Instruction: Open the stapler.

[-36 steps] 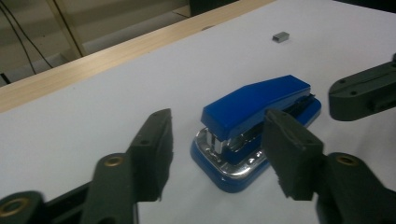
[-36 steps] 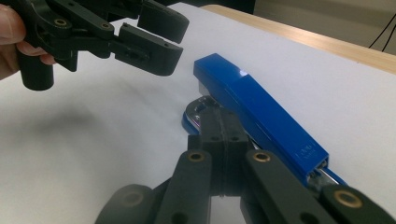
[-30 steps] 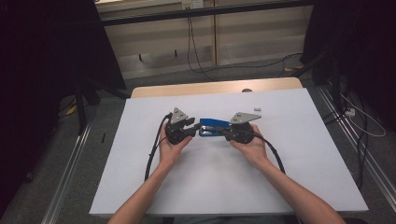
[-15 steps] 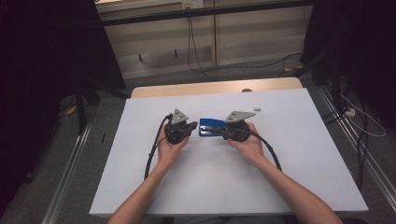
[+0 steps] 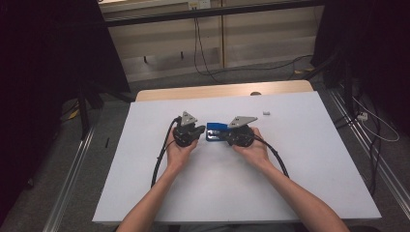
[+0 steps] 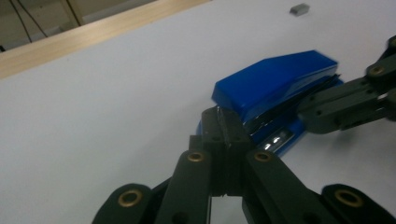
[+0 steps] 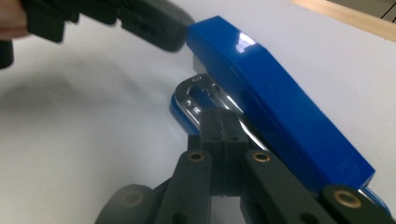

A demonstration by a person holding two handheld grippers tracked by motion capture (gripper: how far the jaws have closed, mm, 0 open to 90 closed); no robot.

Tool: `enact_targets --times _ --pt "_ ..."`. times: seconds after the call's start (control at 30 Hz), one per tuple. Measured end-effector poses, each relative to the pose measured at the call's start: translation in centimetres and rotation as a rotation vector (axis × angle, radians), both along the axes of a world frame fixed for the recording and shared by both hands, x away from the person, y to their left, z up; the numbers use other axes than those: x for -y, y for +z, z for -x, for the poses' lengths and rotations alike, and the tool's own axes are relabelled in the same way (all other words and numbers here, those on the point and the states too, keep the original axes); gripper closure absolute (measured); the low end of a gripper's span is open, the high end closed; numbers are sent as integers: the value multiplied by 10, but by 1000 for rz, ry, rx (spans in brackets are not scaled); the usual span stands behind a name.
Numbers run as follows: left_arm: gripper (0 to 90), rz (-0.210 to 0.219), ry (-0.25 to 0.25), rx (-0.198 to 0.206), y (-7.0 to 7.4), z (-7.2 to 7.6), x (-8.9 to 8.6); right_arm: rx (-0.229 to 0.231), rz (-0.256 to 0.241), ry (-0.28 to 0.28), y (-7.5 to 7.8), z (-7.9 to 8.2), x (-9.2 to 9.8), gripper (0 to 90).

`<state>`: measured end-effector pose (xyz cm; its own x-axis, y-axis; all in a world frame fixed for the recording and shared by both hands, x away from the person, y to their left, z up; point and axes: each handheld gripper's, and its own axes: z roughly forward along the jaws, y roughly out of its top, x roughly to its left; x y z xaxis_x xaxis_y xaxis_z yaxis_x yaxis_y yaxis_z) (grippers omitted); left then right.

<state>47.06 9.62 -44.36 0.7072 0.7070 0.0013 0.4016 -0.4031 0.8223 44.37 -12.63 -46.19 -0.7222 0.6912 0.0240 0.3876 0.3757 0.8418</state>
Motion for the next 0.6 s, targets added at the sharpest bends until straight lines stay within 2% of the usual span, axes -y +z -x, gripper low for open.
enact_targets --times 0.07,0.33,0.6 --pt "900 4 -1 -15 -4 -3 0 -2 3 -4 0 -1 0 900" --pt "900 3 4 -20 -6 -5 -1 -29 36 -6 -2 -4 -4 900" --pt "900 -9 -12 -17 -7 -6 3 -38 30 -21 -2 -5 -3 900"
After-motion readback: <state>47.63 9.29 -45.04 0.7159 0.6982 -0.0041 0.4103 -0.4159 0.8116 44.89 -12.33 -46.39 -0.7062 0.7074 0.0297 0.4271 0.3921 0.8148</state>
